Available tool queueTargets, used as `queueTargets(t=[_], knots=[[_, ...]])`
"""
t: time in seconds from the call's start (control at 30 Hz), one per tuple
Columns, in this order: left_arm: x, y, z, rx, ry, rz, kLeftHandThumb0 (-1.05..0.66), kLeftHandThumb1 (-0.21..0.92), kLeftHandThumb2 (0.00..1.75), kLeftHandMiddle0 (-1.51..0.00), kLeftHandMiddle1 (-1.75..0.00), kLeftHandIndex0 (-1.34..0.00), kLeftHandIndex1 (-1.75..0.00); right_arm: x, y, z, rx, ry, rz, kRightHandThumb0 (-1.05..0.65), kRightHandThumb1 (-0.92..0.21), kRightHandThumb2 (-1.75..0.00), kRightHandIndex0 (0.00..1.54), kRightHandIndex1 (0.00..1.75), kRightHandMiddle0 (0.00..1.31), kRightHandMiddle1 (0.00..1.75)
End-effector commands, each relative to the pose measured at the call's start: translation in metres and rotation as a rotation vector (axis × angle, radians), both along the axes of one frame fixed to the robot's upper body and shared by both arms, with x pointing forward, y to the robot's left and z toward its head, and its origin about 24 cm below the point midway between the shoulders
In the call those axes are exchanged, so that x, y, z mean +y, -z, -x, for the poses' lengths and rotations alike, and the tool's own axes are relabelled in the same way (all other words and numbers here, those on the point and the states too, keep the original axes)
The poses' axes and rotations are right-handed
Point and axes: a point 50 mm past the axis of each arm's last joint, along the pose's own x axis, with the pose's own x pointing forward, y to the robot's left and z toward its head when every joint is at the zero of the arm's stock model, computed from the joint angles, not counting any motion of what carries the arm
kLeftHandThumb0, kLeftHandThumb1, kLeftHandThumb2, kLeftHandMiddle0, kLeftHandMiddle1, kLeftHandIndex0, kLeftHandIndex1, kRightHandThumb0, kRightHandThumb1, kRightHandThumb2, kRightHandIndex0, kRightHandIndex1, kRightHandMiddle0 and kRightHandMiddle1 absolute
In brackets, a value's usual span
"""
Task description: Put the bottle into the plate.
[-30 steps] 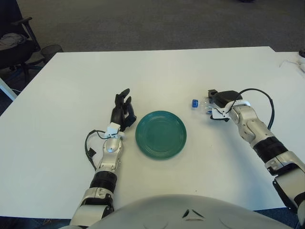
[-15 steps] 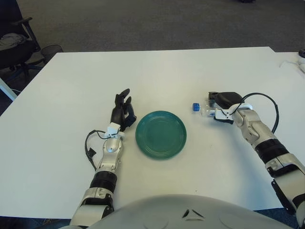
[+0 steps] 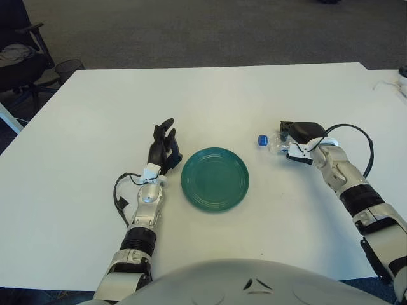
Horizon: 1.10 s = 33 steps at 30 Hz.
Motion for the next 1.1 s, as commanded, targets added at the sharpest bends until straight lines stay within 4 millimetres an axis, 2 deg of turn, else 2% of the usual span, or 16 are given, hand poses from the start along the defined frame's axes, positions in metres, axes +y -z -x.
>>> queueTargets(t=[0.0, 0.17, 0.27, 0.37, 0.43, 0.63, 0.77, 0.93, 1.07], knots=[[0.001, 0.032, 0.022, 0.164, -0.011, 0.005, -0.85, 0.92, 0.92, -0.42, -0.01, 0.0, -0.87, -0.004, 0.035, 0.022, 0.204, 0.051, -0.028, 0.0, 0.0, -1.67, 0.85, 1.72, 0.62, 1.75], [0.001, 0.032, 0.022, 0.163, -0.009, 0.003, -0.85, 0.92, 0.92, -0.42, -0.01, 0.0, -0.87, -0.003, 0.014, 0.009, 0.14, 0.06, -0.065, 0.0, -0.01, -1.66, 0.85, 1.71, 0.61, 1.75], [0.002, 0.032, 0.021, 0.164, -0.007, 0.003, -0.85, 0.92, 0.92, -0.42, -0.01, 0.0, -0.86, 0.002, -0.013, -0.004, 0.045, 0.068, -0.125, 0.0, -0.02, -1.65, 0.85, 1.71, 0.61, 1.75], [0.002, 0.032, 0.021, 0.168, -0.008, 0.003, -0.85, 0.92, 0.92, -0.42, -0.01, 0.0, -0.87, 0.008, -0.033, -0.008, -0.034, 0.068, -0.187, 0.0, -0.02, -1.65, 0.85, 1.71, 0.6, 1.75], [0.002, 0.032, 0.02, 0.17, -0.01, 0.003, -0.85, 0.92, 0.92, -0.43, -0.02, 0.0, -0.88, 0.019, -0.057, -0.006, -0.104, 0.051, -0.249, 0.0, -0.03, -1.64, 0.85, 1.7, 0.6, 1.75], [0.003, 0.031, 0.02, 0.16, -0.011, -0.008, -0.85, 0.92, 0.92, -0.43, -0.01, 0.0, -0.88, 0.053, -0.098, 0.021, -0.262, -0.066, -0.457, 0.0, -0.02, -1.62, 0.87, 1.65, 0.6, 1.75], [0.003, 0.031, 0.02, 0.159, -0.01, -0.013, -0.85, 0.92, 0.92, -0.43, -0.01, 0.0, -0.88, 0.074, -0.12, 0.041, -0.326, -0.161, -0.518, 0.0, -0.02, -1.62, 0.88, 1.62, 0.6, 1.75], [0.004, 0.031, 0.02, 0.16, -0.006, -0.011, -0.85, 0.92, 0.93, -0.42, -0.01, 0.0, -0.86, 0.094, -0.138, 0.056, -0.395, -0.304, -0.565, 0.0, -0.02, -1.62, 0.89, 1.61, 0.6, 1.75], [0.004, 0.031, 0.02, 0.163, -0.006, -0.011, -0.85, 0.92, 0.93, -0.42, -0.01, 0.0, -0.85, 0.104, -0.143, 0.069, -0.384, -0.389, -0.612, 0.0, -0.06, -1.58, 0.85, 1.64, 0.57, 1.75]])
